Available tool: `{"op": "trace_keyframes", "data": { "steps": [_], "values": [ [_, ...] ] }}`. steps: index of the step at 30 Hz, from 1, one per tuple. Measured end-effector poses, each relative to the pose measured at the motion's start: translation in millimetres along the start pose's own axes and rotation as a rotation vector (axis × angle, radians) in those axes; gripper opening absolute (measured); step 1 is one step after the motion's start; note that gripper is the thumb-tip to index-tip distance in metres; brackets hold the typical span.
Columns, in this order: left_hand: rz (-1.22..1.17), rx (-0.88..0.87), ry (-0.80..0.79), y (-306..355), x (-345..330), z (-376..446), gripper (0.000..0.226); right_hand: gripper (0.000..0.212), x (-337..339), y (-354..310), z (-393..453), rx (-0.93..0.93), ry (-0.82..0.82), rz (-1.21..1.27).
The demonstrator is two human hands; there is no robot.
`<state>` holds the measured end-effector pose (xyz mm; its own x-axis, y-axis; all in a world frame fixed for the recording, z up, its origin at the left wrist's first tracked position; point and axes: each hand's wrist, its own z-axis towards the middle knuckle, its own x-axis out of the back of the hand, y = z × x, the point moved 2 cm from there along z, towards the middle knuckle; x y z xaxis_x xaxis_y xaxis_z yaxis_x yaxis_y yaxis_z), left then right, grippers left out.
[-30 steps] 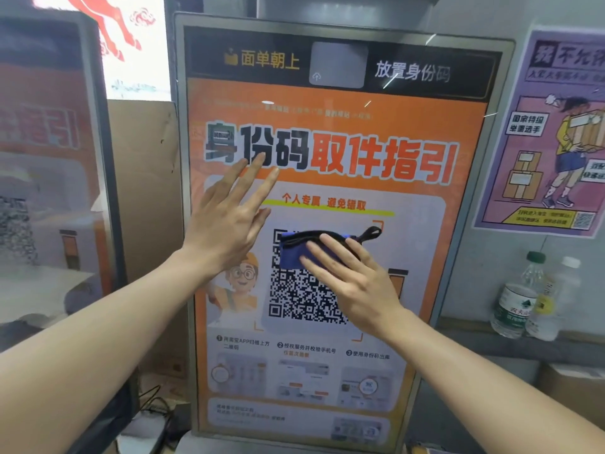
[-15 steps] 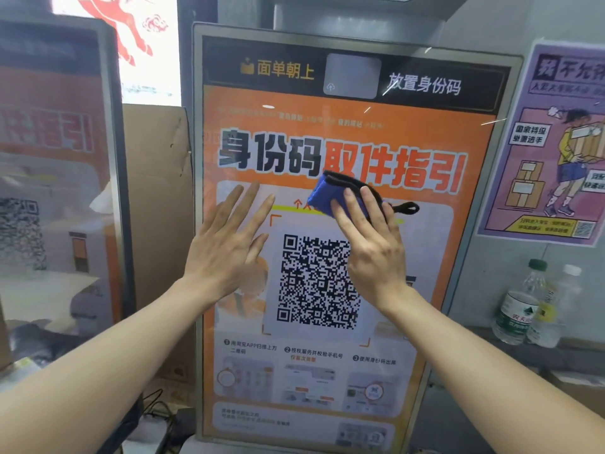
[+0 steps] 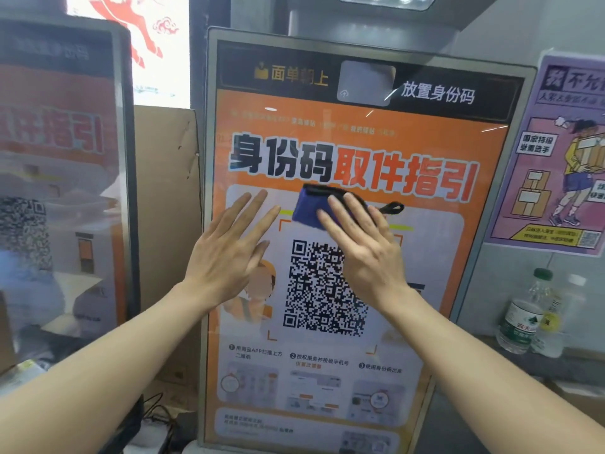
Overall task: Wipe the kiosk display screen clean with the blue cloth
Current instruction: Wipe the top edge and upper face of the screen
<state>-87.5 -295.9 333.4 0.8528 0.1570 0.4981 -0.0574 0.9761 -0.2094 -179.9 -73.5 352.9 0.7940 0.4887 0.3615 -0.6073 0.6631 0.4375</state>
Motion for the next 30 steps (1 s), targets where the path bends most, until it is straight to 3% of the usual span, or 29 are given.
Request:
{"op": "trace_keyframes", "data": {
  "steps": [7, 13, 16, 24, 30],
  "values": [
    [-0.131, 0.112, 0.065, -24.0, 24.9, 41.7, 0.057, 0.068, -6.3, -32.8, 10.7, -0.137, 0.070, 0.059],
    [-0.022, 0.016, 0.029, -30.9, 28.9, 46.8, 0.054, 0.057, -18.5, -74.2, -7.2, 0.211, -0.126, 0.124],
    [0.017, -0.052, 0.015, -39.3, 32.2, 47.0, 0.055, 0.059, -18.6, -74.4, -10.4, 0.285, -0.172, 0.105],
    [0.139, -0.237, -0.075, -59.6, 49.8, 52.2, 0.062, 0.069, -4.6, -41.4, 27.0, -0.049, -0.005, 0.097],
    [0.110, -0.336, -0.156, -66.9, 59.8, 57.7, 0.062, 0.058, -14.5, -76.7, 25.2, 0.016, -0.025, 0.149]
  ]
}}
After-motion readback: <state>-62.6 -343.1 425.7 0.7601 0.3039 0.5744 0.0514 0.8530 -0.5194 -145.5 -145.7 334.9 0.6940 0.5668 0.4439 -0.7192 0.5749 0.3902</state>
